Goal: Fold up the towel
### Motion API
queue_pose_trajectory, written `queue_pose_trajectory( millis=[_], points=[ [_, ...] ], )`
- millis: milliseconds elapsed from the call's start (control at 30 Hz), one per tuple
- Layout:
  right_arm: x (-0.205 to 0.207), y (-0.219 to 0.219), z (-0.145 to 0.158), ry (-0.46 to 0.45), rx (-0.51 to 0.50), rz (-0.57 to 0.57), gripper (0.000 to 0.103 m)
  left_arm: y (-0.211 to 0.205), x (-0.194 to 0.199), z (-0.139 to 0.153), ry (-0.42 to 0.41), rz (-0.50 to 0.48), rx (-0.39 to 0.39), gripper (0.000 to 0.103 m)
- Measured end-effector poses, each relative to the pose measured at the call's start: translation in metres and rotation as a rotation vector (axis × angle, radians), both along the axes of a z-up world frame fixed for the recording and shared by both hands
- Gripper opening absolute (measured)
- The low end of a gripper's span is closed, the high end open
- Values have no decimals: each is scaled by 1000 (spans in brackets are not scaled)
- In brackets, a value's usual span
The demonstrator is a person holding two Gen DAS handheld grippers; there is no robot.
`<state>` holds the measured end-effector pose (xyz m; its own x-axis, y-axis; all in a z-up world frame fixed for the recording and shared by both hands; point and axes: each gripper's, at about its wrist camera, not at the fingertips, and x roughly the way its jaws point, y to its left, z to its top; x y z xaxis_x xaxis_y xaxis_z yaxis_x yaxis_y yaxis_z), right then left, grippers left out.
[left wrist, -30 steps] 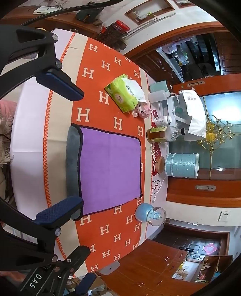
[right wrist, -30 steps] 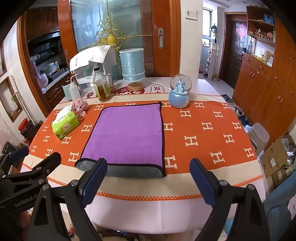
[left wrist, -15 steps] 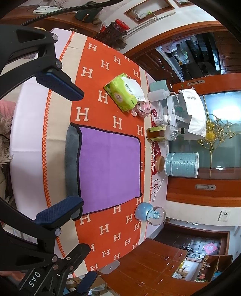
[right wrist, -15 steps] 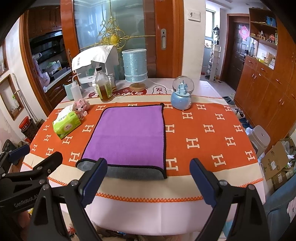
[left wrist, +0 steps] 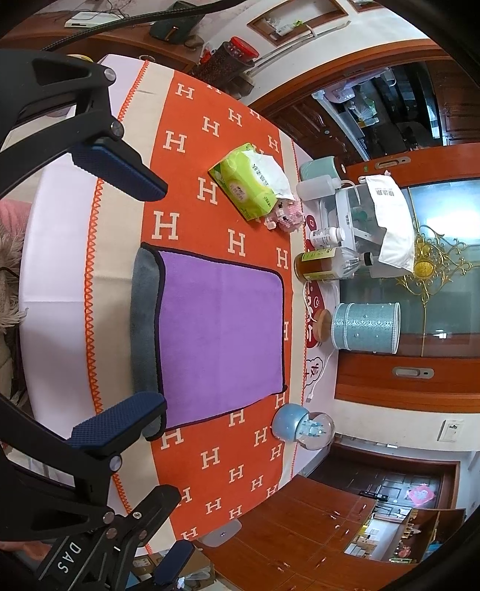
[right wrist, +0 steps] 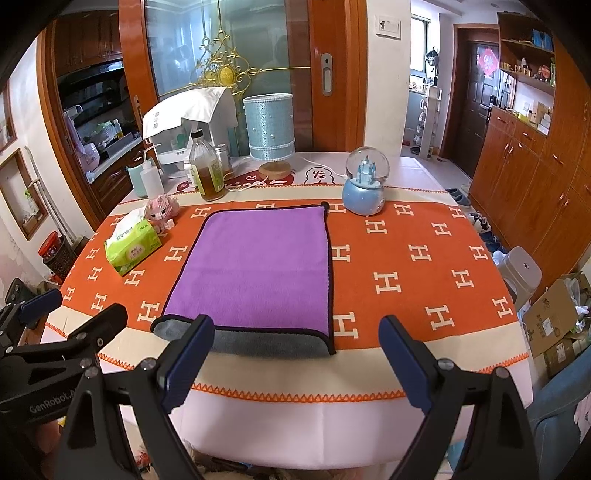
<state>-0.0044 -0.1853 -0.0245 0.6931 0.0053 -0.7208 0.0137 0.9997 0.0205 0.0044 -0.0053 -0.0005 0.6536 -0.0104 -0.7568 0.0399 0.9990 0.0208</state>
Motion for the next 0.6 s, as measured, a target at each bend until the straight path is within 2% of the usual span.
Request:
queue_pose_trajectory(
  millis=[600],
  points=[
    [3,1,-3,-4,-1,1,91,-1,5,-4,0,-6,-5,102]
  ],
)
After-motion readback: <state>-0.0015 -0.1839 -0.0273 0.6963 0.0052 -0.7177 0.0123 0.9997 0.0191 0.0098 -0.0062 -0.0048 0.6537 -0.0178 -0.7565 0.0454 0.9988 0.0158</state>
